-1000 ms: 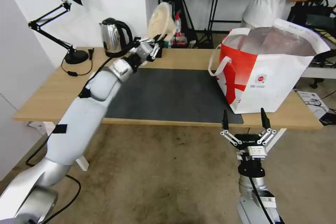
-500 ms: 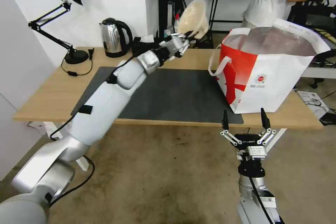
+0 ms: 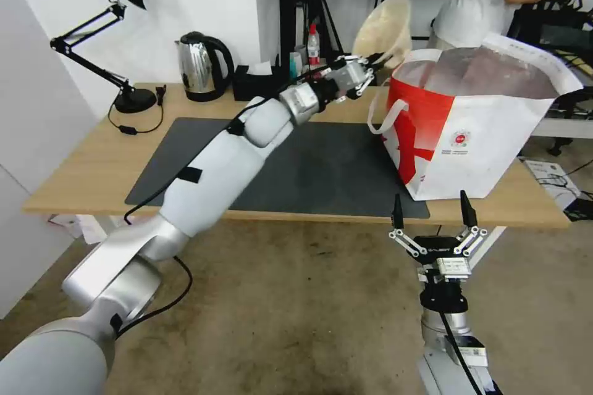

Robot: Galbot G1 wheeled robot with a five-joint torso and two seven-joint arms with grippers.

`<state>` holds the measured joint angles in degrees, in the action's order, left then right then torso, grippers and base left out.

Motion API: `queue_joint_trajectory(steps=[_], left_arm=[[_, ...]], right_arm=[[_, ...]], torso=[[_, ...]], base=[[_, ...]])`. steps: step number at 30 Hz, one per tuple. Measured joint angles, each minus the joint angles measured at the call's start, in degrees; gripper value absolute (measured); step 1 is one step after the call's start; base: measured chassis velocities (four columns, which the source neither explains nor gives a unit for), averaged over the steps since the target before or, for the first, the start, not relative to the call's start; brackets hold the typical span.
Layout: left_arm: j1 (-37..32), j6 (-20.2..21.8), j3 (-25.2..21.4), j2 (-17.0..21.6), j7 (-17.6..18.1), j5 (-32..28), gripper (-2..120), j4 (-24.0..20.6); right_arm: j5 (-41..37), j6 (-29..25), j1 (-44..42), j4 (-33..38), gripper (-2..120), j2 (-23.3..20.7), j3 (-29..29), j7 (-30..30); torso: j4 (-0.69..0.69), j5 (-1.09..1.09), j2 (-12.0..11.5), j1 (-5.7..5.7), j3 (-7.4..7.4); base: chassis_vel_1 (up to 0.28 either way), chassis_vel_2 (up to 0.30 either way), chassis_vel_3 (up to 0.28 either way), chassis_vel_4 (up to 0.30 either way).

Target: Pick up the trash from the table and place it into the takeout bag.

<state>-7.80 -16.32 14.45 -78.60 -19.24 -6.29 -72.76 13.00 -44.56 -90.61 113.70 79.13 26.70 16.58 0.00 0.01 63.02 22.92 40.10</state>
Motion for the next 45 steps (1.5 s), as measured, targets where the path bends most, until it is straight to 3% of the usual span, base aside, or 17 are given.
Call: queue_joint_trajectory(steps=[30,45], left_arm=[[6.2,-8.2,5.2,-12.0,-0.2,-0.1,0,16.2],[6.1,-9.1,5.9,-12.7,-1.3,-0.1,0,19.1]], right_arm=[[0.0,0.0,0.0,0.0,100,0.0,0.0,0.0],[0.0,0.0,0.0,0.0,100,0.0,0.0,0.0]], torso=[[0.00,0.00,0.0,-0.01,0.01],[0.00,-0.01,0.0,-0.01,0.00]], base=[[0.000,0.000,0.000,0.000],[0.000,0.000,0.000,0.000]])
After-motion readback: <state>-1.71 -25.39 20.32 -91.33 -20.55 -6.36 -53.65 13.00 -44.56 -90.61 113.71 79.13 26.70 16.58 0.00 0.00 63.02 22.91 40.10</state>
